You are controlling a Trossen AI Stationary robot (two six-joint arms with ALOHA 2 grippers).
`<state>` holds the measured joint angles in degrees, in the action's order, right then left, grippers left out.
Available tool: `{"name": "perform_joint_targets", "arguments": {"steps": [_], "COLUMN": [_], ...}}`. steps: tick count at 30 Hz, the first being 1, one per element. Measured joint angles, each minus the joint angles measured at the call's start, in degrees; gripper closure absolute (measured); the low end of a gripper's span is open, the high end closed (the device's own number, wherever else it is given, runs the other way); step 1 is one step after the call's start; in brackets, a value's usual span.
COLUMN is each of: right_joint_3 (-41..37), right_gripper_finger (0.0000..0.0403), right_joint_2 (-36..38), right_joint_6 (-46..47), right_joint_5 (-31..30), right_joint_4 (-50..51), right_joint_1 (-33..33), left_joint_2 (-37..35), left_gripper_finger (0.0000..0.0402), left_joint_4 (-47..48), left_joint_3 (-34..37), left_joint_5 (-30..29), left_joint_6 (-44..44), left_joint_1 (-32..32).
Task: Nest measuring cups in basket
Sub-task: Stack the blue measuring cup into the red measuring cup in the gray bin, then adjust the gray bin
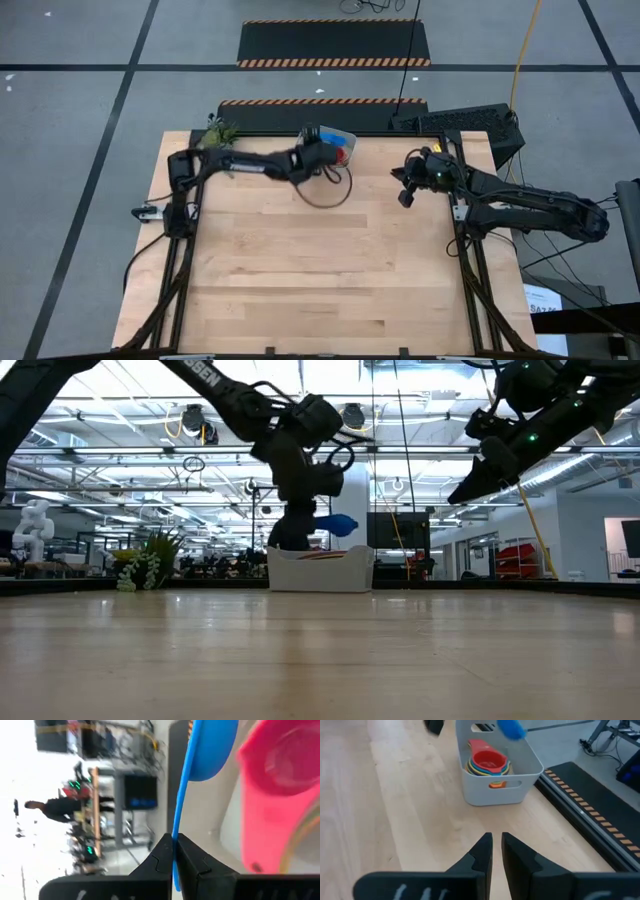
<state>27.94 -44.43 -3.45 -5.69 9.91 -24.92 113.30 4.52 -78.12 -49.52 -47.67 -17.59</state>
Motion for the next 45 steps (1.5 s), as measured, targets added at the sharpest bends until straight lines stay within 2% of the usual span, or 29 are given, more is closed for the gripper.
{"name": "perform_joint_targets", "arguments": {"steps": [5,9,21,25,34,38,41,45], "right_joint_3": [0.0,0.0,0.0,0.0,0.0,0.0,0.0,0.0], "right_gripper_finger": [0.0369,0.0369,0.0369,0.0369,0.0369,0.0369,0.0369,0.0369], "right_joint_2": [0.18,0.18,0.18,0.18,0.18,0.18,0.18,0.18], "right_joint_6": [-0.24,-0.26,0.96,1.05,0.86,1.03,1.05,0.38], "right_joint_5": [-0.04,-0.09,-0.02,-0.02,-0.07,-0.04,-0.04,-0.04], "right_joint_4": [-0.11,-0.03,-1.43,-1.68,-1.97,-1.97,-1.97,-2.03], "right_joint_1": [0.35,0.35,0.39,1.34,2.23,2.23,2.23,2.29], "left_joint_2": [0.0,0.0,0.0,0.0,0.0,-0.45,-3.27,-9.53], "left_gripper_finger": [0.0395,0.0395,0.0386,0.0353,0.0275,0.0239,0.022,0.0214], "left_joint_4": [-15.18,-19.68,-19.29,-15.28,-14.83,-12.32,-6.73,2.55], "left_joint_3": [7.39,10.77,13.08,13.08,13.06,13.06,12.99,12.99], "left_joint_5": [-3.02,-4.59,-3.96,0.64,3.46,0.45,-0.56,6.41], "left_joint_6": [-4.37,-6.37,-6.5,-6.68,-4.77,-0.56,6.56,21.17], "left_joint_1": [4.26,6.32,2.0,1.37,1.58,1.62,1.58,1.58]}}
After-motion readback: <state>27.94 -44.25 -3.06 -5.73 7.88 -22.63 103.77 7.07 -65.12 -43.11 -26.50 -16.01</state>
